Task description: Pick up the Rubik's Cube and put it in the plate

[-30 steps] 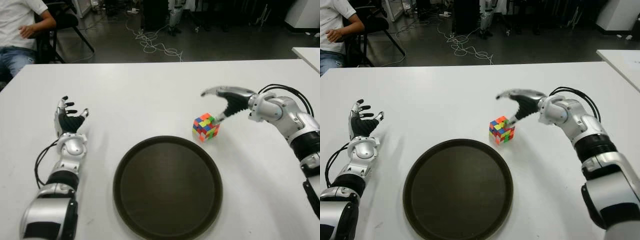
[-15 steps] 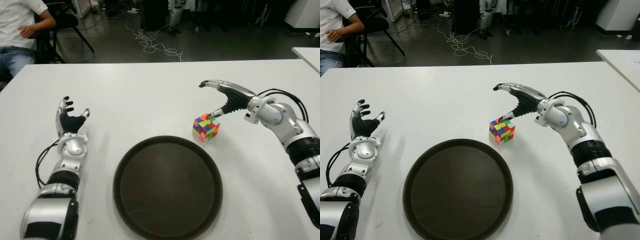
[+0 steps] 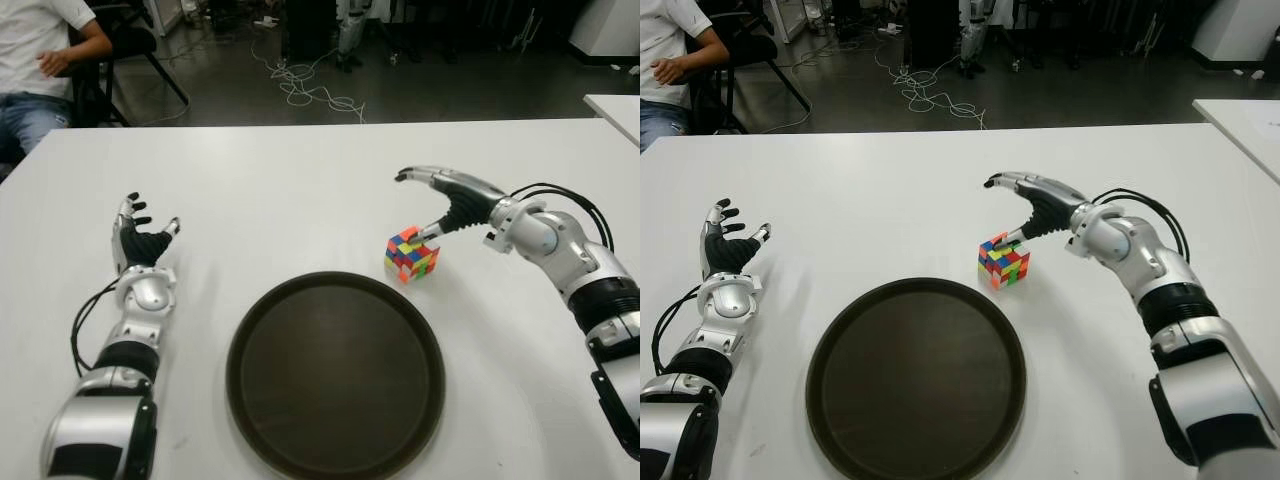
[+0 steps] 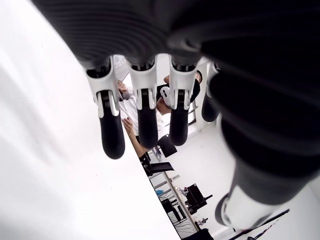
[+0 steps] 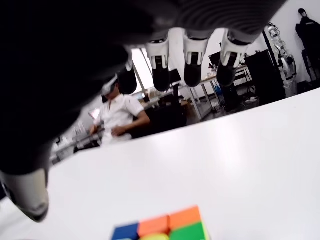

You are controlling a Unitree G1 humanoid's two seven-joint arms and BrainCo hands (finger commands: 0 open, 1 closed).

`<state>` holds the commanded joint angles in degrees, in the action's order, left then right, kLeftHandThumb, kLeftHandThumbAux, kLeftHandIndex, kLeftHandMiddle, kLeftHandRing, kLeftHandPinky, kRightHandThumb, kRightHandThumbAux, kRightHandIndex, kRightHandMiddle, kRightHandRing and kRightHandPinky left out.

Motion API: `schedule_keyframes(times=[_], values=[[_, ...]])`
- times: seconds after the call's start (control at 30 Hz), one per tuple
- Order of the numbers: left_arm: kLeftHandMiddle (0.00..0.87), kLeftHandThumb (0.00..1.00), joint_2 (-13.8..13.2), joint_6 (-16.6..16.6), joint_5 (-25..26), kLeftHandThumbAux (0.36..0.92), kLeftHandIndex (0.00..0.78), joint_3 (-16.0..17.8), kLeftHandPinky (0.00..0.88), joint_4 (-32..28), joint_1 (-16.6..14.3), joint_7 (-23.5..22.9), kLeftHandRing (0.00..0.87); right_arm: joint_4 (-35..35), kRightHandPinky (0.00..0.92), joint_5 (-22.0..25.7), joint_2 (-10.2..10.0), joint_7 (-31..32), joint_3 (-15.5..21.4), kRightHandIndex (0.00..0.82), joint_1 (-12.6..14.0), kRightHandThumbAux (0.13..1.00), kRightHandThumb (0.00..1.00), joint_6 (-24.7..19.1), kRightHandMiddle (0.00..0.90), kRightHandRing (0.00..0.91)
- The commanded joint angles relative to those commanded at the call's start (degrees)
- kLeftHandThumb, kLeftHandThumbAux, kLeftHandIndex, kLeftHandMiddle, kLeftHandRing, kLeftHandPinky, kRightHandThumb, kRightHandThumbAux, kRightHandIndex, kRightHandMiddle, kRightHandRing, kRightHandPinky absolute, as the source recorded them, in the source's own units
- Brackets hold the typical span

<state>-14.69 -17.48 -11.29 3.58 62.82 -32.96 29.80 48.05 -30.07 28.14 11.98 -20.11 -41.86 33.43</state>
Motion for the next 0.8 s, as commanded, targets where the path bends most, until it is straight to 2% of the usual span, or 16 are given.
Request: schedule_keyframes(times=[0.37, 0.57, 0.67, 0.8], values=[[0.232, 0.076, 0.18, -0.12, 0.38, 0.794, 0.12, 0.34, 0.383, -0.05, -0.01, -0.06, 0.29, 0.61, 0.005, -0.68, -0.21, -0.14, -0.84, 0.0, -0.14, 0.542, 0.0, 0.57, 0.0, 0.0], [0.27, 0.081, 0.24, 0.25, 0.38, 0.797, 0.12, 0.38, 0.41, -0.07, -0.08, 0.03, 0.331, 1.06, 0.0, -0.07, -0.47, 0.44, -0.97, 0.0, -0.04, 0.545, 0.0, 0.9, 0.0, 0.0], [0.247, 0.082, 0.24, 0.18, 0.33, 0.794, 0.121, 0.41, 0.377, -0.05, -0.11, 0.21, 0.3, 1.45, 0.0, 0.17, -0.61, 0.67, -1.04, 0.0, 0.15, 0.558, 0.0, 1.14, 0.0, 0.0], [0.234, 0.093, 0.13, 0.16, 0.13, 0.788, 0.123, 0.31, 0.396, -0.07, -0.12, 0.26, 0.294, 1.56, 0.0, -0.05, -0.48, 1.13, -1.37, 0.0, 0.32, 0.569, 0.0, 1.12, 0.0, 0.0]])
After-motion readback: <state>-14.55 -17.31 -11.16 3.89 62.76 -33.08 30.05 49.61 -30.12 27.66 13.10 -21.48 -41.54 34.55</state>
